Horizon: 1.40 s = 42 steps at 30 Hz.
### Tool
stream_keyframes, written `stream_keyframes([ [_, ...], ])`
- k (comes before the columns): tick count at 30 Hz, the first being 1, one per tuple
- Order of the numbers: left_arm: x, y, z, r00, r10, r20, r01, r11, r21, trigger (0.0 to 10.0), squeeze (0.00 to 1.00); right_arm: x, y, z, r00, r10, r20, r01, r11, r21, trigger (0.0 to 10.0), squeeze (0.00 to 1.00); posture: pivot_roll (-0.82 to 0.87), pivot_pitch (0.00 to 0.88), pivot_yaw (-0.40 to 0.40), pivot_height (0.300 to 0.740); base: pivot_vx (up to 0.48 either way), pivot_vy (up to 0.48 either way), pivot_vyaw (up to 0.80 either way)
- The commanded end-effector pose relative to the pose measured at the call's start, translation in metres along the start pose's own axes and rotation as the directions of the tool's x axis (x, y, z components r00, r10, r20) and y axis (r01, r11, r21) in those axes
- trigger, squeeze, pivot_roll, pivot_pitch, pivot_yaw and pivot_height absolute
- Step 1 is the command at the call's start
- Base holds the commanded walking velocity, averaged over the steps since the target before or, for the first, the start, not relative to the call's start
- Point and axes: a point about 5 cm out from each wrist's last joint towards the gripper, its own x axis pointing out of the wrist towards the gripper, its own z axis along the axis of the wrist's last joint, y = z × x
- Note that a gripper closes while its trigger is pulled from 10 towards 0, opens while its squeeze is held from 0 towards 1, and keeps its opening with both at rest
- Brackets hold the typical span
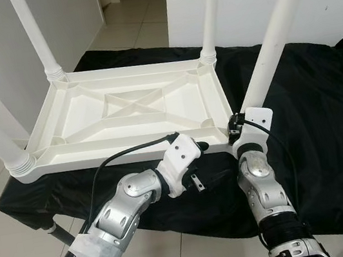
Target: Building children table
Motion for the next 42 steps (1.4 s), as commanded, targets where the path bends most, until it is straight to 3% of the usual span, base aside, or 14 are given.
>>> stream_keyframes([
  [1,0.001,-0.007,0.002,0.994,-0.108,-0.002,0.108,0.994,0.020,10.0,0.00,-0.002,-0.002,0.002,1.000,0.013,0.022,-0.013,1.000,0.022,10.0,1.00,-0.06,0.000,-0.016,0.740,0.000,0.000,0.00],
  [5,0.001,-0.007,0.002,0.994,-0.108,-0.001,0.108,0.994,0.020,10.0,0.00,-0.006,-0.002,0.011,0.993,0.073,0.091,-0.074,0.997,0.013,10.0,1.00,-0.06,0.000,-0.018,0.740,0.000,0.000,0.00],
  [6,0.001,-0.007,0.002,0.994,-0.108,-0.001,0.108,0.994,0.020,10.0,0.00,-0.006,-0.005,0.013,0.989,0.098,0.109,-0.100,0.995,0.011,10.0,0.22,-0.06,0.000,-0.017,0.740,0.000,0.000,0.00],
  [7,0.002,-0.007,0.002,0.994,-0.109,-0.001,0.109,0.994,0.020,10.0,0.00,-0.006,-0.008,0.014,0.984,0.129,0.121,-0.132,0.991,0.011,10.0,0.00,-0.07,0.000,-0.014,0.740,0.000,0.000,0.00],
  [11,0.002,-0.007,0.002,0.994,-0.111,-0.001,0.111,0.994,0.021,10.0,0.00,-0.006,-0.011,0.015,0.979,0.160,0.128,-0.162,0.987,0.007,10.0,0.00,-0.07,0.000,-0.013,0.740,0.000,0.000,0.00],
  [15,0.003,-0.007,0.003,0.994,-0.113,0.000,0.112,0.993,0.022,10.0,0.00,-0.002,-0.015,0.012,0.964,0.244,0.103,-0.233,0.967,-0.106,10.0,0.00,-0.07,0.000,-0.014,0.740,0.000,0.000,0.00],
  [16,0.003,-0.006,0.003,0.994,-0.112,0.002,0.112,0.993,0.023,10.0,0.00,0.000,-0.017,0.012,0.959,0.266,0.099,-0.247,0.954,-0.172,10.0,0.00,-0.07,0.000,-0.013,0.740,0.000,0.000,0.00],
  [20,0.004,-0.005,0.004,0.994,-0.112,0.004,0.111,0.993,0.028,10.0,0.00,0.004,-0.019,0.014,0.949,0.302,0.090,-0.279,0.938,-0.206,10.0,0.00,-0.07,0.000,-0.015,0.740,0.000,0.000,0.00],
  [25,0.004,-0.005,0.004,0.994,-0.110,0.006,0.110,0.994,0.029,10.0,0.00,0.003,-0.010,0.012,0.909,0.414,0.058,-0.391,0.891,-0.232,10.0,0.00,-0.07,0.000,-0.014,0.740,0.000,0.000,0.00],
  [26,0.004,-0.004,0.004,0.994,-0.109,0.006,0.109,0.994,0.030,10.0,0.00,0.002,-0.007,0.009,0.887,0.460,0.035,-0.438,0.863,-0.252,10.0,0.00,-0.07,0.000,-0.012,0.740,0.000,0.000,0.00],
  [33,0.004,-0.004,0.005,0.994,-0.111,0.005,0.111,0.993,0.032,10.0,0.00,0.000,0.002,0.005,0.827,0.562,-0.009,-0.533,0.780,-0.329,10.0,0.00,-0.07,0.000,-0.008,0.740,0.000,0.000,0.00],
  [37,0.003,-0.004,0.005,0.994,-0.109,0.002,0.109,0.993,0.034,10.0,0.00,0.002,0.000,0.006,0.839,0.545,-0.003,-0.525,0.807,-0.270,10.0,0.00,-0.06,0.000,-0.009,0.740,0.000,0.000,0.00],
  [41,0.002,-0.004,0.004,0.994,-0.109,0.000,0.109,0.994,0.033,10.0,0.00,0.006,-0.010,0.008,0.881,0.472,0.026,-0.457,0.864,-0.211,10.0,0.00,-0.06,0.000,-0.008,0.740,0.000,0.000,0.00],
  [42,0.002,-0.005,0.004,0.994,-0.110,0.000,0.110,0.993,0.033,10.0,0.00,0.008,-0.017,0.010,0.907,0.418,0.046,-0.406,0.899,-0.166,10.0,0.00,-0.06,0.000,-0.006,0.740,0.000,0.000,0.00],
])
